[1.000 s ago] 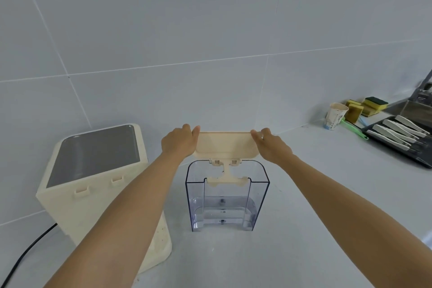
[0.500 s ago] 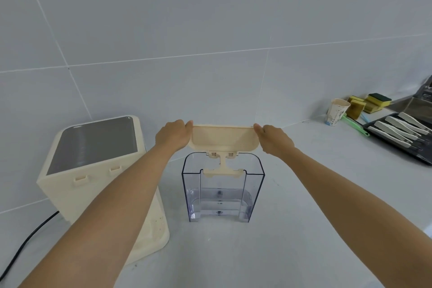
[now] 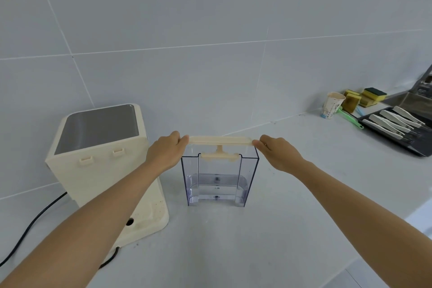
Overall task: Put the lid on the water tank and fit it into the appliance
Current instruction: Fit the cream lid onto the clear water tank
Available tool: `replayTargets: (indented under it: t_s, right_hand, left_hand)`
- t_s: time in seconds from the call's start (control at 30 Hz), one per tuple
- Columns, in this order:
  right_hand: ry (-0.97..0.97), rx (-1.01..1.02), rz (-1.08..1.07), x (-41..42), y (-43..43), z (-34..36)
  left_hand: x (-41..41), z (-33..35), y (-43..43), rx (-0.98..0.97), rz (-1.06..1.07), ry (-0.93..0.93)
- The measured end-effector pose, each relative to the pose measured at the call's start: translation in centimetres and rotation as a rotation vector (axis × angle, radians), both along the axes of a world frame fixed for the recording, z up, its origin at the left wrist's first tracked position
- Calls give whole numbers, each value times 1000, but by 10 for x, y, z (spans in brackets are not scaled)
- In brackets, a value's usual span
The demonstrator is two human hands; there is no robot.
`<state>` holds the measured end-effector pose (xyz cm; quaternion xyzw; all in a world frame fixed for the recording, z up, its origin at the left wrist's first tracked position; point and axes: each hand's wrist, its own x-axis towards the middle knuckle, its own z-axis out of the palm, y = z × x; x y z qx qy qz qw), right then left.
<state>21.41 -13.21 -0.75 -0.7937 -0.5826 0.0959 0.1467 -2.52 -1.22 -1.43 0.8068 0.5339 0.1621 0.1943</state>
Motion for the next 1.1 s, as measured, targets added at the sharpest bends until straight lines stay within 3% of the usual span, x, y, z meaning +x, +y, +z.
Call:
replayTargets:
  t_s: [0.3, 0.57, 0.77, 0.9, 1.1]
  right_hand:
    - [-270, -82, 47, -7, -12, -12]
    - [-348, -126, 18, -9, -11, -8]
    - [31, -95, -68, -17, 13, 8]
    - [283, -131, -78, -25, 35, 8]
    - [352, -156, -128, -31, 53, 3]
  left_hand:
    - [-6, -13, -13, 83, -30, 136]
    - [-6, -12, -19, 121, -20, 153]
    - [5, -5, -46, 146, 30, -7]
    - [15, -4, -73, -125, 158, -289]
    - [27, -10, -77, -508, 254, -547]
